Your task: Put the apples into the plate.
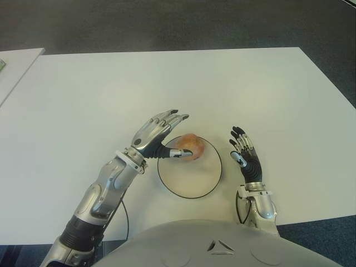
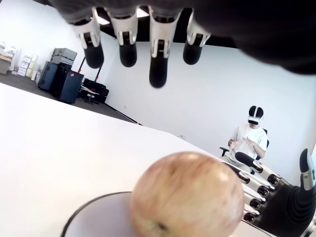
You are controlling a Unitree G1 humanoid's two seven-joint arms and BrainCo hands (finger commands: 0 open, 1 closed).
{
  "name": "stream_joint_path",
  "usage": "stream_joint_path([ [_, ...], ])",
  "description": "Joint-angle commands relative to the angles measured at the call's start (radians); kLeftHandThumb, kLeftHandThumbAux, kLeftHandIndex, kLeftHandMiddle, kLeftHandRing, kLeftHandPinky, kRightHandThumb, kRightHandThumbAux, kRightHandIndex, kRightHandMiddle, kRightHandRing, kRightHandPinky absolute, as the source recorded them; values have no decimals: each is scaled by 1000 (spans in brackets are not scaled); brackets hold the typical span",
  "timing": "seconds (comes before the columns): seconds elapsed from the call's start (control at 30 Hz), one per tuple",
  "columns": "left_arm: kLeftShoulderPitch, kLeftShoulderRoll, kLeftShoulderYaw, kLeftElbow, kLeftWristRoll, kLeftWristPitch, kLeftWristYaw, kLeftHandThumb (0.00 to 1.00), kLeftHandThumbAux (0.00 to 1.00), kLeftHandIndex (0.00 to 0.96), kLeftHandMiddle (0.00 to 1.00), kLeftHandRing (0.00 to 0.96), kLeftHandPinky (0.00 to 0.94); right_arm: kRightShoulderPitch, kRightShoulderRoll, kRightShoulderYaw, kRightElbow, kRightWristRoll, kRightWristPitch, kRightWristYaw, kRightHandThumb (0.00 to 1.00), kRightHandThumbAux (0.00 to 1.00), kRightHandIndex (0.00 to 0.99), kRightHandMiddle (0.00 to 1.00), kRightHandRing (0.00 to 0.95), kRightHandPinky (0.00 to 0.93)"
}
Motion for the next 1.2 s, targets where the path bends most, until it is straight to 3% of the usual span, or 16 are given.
stream_joint_path([
  [0.03,-12,14,8,-19,-19,20,-53,248,125,0,0,0,0,54,11,11,76,-8,83,-10,36,464,0,0,0,0],
  [0.4,-11,24,20,-42,-33,35,-112,236,150,0,0,0,0,58,9,17,83,-6,64,-4,33,465,0,0,0,0],
  [1.03,-15,29,35,-37,-67,30,-119,236,144,0,0,0,0,62,16,19,84,4,68,-1,29,463,0,0,0,0],
  [1.13,-14,20,42,-11,-95,27,-103,217,155,0,0,0,0,64,18,19,85,4,66,-2,29,468,0,0,0,0],
  [1.2,15,-29,60,7,-180,43,-83,199,169,0,0,0,0,67,19,20,84,2,65,-4,29,469,0,0,0,0],
])
